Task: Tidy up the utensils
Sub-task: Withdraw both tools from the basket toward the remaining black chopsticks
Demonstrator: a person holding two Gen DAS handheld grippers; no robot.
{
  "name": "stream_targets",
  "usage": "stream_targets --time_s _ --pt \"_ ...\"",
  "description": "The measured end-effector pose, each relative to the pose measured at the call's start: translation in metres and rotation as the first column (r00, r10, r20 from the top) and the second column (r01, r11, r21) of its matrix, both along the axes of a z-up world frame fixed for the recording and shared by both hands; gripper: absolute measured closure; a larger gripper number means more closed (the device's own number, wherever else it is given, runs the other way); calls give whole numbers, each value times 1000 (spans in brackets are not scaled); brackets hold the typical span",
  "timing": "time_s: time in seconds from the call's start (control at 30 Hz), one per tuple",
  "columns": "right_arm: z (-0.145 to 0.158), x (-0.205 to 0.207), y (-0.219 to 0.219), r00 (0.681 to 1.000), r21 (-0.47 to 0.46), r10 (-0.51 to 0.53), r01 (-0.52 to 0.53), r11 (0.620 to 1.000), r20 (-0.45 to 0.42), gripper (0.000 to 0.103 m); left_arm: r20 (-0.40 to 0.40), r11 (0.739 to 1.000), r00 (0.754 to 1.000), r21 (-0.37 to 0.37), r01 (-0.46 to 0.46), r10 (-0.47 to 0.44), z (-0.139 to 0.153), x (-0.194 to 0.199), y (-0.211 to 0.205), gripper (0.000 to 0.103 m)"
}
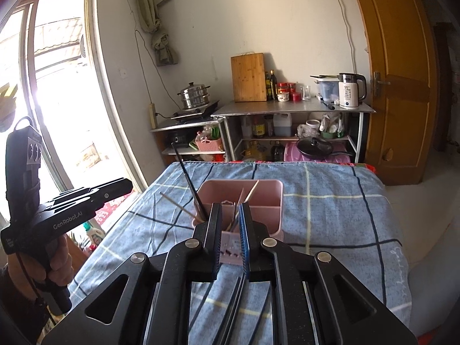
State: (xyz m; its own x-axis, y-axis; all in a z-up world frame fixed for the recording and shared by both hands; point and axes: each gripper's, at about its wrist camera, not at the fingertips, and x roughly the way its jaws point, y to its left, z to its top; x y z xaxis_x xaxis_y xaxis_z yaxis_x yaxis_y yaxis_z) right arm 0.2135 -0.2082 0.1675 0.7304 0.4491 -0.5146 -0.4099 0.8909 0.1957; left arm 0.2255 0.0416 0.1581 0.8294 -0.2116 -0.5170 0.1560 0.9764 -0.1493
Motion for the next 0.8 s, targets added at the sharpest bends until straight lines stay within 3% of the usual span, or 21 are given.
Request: stream_targets --time_s 0.2,0.43,0.8 --pt "0 -38 -12 1000 12 -8 8 1000 24 84 20 1000 1000 -7 13 -13 -7 -48 -8 95" --pt "-9 -75 -25 999 25 -19 18 1000 26 83 25 999 999 -16 29 -29 -19 -92 -19 90" --pt "-43 -106 -44 998 23 -51 51 998 -35 83 3 999 999 -2 36 -36 -45 -135 -36 89"
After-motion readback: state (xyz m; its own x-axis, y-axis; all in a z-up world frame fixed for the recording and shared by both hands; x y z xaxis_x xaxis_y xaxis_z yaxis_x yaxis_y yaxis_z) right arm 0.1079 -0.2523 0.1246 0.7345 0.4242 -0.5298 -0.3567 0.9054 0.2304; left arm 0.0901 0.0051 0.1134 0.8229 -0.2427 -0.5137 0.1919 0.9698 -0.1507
